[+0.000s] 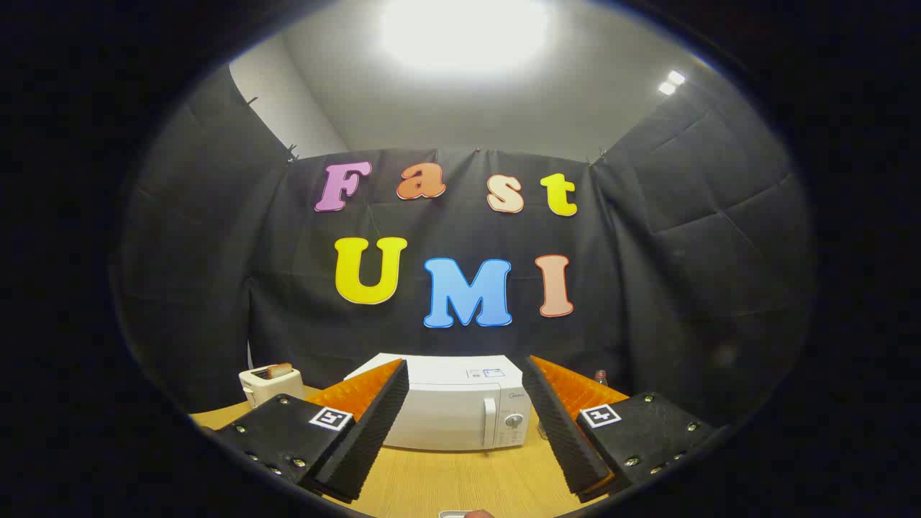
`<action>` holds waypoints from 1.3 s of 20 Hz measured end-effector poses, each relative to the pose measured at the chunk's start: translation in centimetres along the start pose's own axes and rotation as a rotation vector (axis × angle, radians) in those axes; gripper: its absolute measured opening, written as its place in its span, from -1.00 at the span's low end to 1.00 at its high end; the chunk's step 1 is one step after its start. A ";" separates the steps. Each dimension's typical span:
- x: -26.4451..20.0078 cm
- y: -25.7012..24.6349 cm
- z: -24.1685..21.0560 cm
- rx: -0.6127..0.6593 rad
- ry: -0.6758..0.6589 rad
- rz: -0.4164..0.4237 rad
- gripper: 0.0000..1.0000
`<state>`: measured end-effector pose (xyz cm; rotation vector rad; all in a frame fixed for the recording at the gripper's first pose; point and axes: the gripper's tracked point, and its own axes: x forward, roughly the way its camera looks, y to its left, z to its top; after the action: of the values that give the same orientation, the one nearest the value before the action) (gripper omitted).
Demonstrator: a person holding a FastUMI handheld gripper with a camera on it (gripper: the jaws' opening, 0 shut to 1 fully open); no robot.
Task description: Open the microwave, put the food inside, and close the microwave door.
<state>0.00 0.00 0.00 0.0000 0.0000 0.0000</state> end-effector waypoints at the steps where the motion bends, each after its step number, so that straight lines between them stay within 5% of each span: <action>1: 0.0 -0.1 0.1 0.000 -0.004 0.000 0.99; 16: 2.2 -1.3 -0.3 -0.002 0.005 -0.021 0.98; 26: 9.4 -3.4 -4.0 -0.003 0.065 0.010 0.99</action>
<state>9.40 -3.43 -4.03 -0.0031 0.0646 0.0096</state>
